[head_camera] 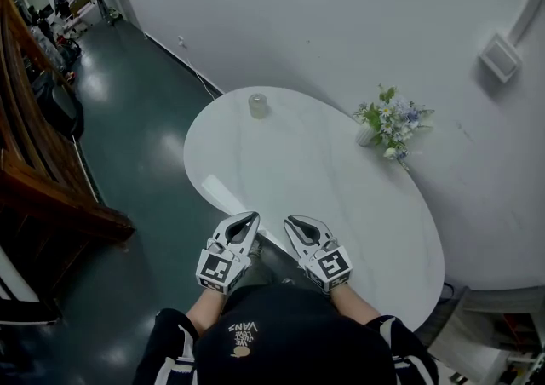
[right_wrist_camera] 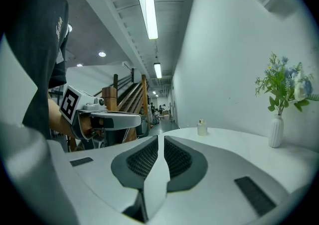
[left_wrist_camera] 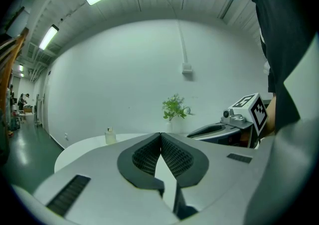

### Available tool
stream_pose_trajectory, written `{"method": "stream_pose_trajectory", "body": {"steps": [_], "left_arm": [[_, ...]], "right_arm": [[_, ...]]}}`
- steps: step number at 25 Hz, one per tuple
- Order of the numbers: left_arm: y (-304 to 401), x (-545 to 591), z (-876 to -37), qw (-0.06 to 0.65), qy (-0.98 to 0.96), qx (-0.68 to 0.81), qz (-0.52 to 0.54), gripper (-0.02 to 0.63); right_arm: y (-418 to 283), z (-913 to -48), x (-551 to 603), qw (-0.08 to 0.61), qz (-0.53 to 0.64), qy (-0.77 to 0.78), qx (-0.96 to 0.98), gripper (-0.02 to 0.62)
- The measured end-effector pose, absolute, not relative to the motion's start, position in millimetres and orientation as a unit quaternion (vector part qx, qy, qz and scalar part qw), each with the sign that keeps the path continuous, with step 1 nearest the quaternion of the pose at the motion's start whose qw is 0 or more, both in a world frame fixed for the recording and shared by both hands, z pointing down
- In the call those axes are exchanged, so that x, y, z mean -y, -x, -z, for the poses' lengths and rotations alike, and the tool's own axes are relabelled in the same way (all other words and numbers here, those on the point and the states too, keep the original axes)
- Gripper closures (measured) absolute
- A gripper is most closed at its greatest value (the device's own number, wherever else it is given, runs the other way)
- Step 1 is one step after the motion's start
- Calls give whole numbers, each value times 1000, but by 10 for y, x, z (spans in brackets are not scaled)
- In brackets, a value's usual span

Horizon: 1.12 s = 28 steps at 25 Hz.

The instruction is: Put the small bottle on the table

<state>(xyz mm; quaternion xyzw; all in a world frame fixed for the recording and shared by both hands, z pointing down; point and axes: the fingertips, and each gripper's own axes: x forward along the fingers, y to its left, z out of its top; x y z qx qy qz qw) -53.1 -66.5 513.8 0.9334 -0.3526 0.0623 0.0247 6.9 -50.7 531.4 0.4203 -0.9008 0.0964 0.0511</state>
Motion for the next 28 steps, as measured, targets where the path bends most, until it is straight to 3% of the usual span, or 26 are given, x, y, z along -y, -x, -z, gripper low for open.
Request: {"method": "stream_pose_trajectory", "body": {"steps": [28], "left_arm": [[319,346,-5126,37,-928,366,-56,587]], "right_arm": [[-403,-5359,270,55,-74,-433,896,546]]}}
